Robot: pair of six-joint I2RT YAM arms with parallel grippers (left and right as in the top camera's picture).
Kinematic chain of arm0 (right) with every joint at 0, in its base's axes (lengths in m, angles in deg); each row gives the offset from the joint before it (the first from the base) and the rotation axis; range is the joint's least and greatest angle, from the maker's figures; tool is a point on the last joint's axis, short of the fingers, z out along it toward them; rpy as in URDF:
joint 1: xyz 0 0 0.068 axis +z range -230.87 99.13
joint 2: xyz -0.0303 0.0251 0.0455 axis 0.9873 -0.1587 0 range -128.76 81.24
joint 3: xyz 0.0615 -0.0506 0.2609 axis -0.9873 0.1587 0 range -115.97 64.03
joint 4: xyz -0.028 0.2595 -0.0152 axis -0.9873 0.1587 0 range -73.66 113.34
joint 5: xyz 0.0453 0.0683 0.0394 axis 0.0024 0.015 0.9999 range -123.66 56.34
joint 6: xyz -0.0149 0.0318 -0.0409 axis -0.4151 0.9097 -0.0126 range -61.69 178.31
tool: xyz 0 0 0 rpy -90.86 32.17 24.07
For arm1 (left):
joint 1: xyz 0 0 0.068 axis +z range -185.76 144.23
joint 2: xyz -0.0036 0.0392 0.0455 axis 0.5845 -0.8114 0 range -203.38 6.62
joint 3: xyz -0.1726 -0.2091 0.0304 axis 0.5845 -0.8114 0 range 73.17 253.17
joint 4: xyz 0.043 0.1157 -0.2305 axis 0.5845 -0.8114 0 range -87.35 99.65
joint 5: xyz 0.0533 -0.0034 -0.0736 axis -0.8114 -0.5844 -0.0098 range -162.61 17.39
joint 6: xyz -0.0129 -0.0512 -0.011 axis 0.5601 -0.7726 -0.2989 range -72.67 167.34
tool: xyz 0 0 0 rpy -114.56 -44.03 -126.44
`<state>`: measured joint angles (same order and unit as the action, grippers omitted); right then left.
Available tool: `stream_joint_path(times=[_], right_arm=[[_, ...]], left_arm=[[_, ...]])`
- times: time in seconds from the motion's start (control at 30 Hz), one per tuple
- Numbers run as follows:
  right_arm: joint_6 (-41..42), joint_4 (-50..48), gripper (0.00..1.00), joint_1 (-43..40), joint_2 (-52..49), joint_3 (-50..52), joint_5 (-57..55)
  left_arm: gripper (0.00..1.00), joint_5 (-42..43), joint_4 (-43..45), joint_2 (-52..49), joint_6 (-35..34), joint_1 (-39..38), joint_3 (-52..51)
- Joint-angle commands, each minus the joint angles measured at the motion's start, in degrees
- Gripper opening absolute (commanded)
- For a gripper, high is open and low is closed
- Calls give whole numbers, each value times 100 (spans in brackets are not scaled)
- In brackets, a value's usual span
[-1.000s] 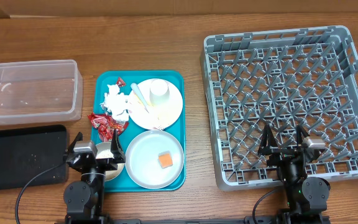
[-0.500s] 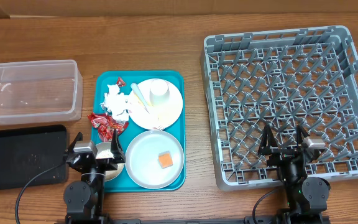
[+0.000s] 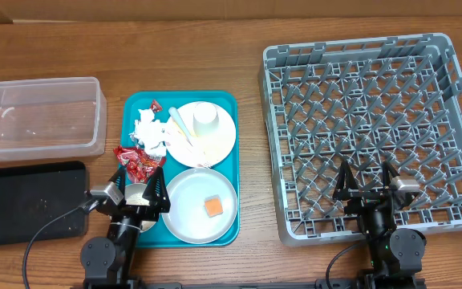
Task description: Sort waste into correct bins and load items into the dishwasher rack
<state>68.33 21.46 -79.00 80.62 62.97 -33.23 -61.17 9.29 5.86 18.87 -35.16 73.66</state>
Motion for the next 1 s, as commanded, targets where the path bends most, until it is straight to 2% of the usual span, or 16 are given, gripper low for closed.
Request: stream_joint_path(times=[0.0, 0.1, 0.3, 0.37, 0.53, 0.7, 0.8, 0.87, 0.97], right_arm=[[-44, -31, 100, -33, 46, 59, -35], [-44, -31, 100, -33, 46, 59, -35], [-44, -31, 100, -33, 46, 59, -35], [-44, -31, 100, -33, 46, 59, -35], [-44, -31, 100, -33, 46, 59, -35], [-44, -31, 100, -33, 46, 59, -35], [-44, -31, 100, -33, 46, 59, -35], [-44, -31, 100, -33, 46, 59, -35], [-44, -31, 100, -33, 46, 59, -35]], left_arm=[[100, 789, 24, 39, -479, -26, 151], [100, 800, -330, 39, -299, -26, 542], [100, 748, -1884, -225, 61, -26, 1871], [100, 748, -2833, -859, 61, -26, 2660], [100, 741, -3770, -2273, 184, -26, 3886], [100, 1001, -3803, -3368, 372, -26, 4815], [100, 1628, -3501, -3786, 640, -26, 5222], [100, 1394, -3893, -4017, 638, -33, 5545], [100, 431, -4811, -4310, 640, -164, 6054]])
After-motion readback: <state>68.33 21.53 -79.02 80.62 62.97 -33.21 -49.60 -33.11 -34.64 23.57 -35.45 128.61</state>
